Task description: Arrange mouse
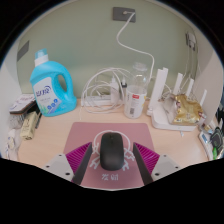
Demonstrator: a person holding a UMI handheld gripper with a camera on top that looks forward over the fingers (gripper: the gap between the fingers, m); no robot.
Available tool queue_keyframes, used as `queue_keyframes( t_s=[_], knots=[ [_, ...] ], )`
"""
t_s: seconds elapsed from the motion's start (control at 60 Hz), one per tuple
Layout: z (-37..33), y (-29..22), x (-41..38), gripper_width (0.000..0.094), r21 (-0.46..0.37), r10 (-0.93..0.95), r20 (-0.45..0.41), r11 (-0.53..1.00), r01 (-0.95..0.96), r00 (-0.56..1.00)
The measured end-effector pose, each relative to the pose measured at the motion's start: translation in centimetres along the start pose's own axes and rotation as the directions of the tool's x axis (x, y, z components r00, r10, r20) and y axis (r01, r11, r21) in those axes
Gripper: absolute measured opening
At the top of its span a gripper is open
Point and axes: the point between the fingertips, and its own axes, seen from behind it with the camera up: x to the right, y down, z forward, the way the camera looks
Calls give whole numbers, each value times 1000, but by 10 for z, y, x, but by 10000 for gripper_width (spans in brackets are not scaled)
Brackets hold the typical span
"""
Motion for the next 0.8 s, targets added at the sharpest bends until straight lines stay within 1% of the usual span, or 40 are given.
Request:
queue_keyframes(
  t_s=[0.05, 0.267, 0.5, 0.633, 0.8],
  knots=[
    [-17, -6, -1, 859, 10, -2, -3, 1000, 2, 1000],
    [-121, -20, -9, 853, 86, 12, -42, 996, -8, 999],
    [-235, 5, -23, 851, 139, -3, -88, 990, 15, 996],
    [-278, 20, -32, 852, 150, -24, -100, 988, 39, 995],
    [-306, 25, -38, 851, 169, -23, -108, 985, 41, 994]
  ],
)
